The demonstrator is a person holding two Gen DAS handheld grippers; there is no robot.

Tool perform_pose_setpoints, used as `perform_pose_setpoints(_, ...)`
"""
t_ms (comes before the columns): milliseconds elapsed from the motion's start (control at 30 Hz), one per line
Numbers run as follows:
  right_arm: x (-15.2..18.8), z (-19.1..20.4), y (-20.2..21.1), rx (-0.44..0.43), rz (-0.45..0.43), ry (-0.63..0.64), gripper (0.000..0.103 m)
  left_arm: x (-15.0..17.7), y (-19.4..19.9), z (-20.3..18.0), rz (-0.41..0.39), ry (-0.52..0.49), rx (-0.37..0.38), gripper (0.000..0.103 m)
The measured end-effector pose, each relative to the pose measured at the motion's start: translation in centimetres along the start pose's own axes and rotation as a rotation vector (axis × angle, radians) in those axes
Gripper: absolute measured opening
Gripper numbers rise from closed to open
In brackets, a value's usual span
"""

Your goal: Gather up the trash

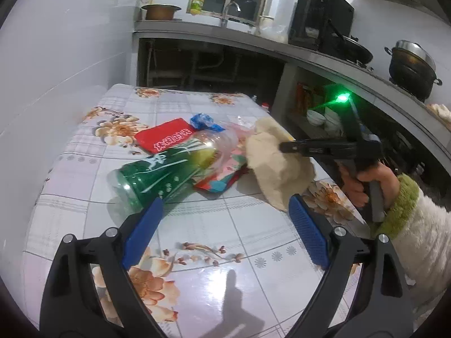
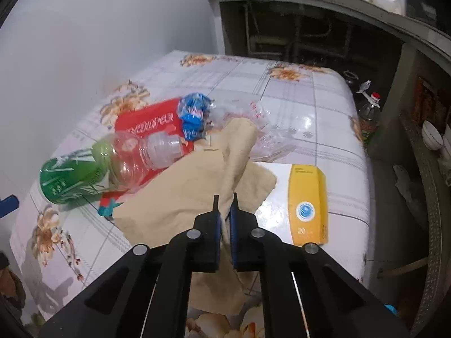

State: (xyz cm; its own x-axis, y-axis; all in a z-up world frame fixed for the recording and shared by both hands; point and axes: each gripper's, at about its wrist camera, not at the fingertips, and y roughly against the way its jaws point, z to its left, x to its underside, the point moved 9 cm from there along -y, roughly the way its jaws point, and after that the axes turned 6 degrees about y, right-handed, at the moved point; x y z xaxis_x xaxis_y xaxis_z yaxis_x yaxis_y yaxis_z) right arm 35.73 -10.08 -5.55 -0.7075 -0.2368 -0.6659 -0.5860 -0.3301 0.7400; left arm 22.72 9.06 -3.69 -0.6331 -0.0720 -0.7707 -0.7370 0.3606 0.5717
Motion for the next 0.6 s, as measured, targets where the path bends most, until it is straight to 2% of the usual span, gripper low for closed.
perform_pose_setpoints(100,-0.1,-0.2,2.2,0.004,-0.047,-0.027,0.005,0.0,0.2,0.4,-0.002,0.015,-0.002,0.087)
perform_pose_setpoints(267,0.6,0.1,8.1,0.074,-0.168,-0.028,0.005,0.3,0.5,0.4,-0.006,0.017,-0.002,0.087)
perform_pose_setpoints(367,1.9,1.1,10.6,0.106,-0.199,-0.003,0.005,0.7,0.5,-0.1,0.001,0.015,0.011,0.086)
perform_pose_setpoints(433,3.2,1.9,11.0,0.087,-0.187,-0.008,0.005,1.1,0.4,-0.8,0.009,0.008,0.028,0.086)
perform_pose_setpoints(500,4.7,2.6,10.8,0.054,-0.163,-0.031,0.005,1.8,0.4,-1.9,0.023,-0.012,0.056,0.081)
perform_pose_setpoints(600,7.9,3.8,8.8,-0.087,-0.079,-0.156,0.005,3.3,0.4,-3.7,0.050,-0.053,0.098,0.074)
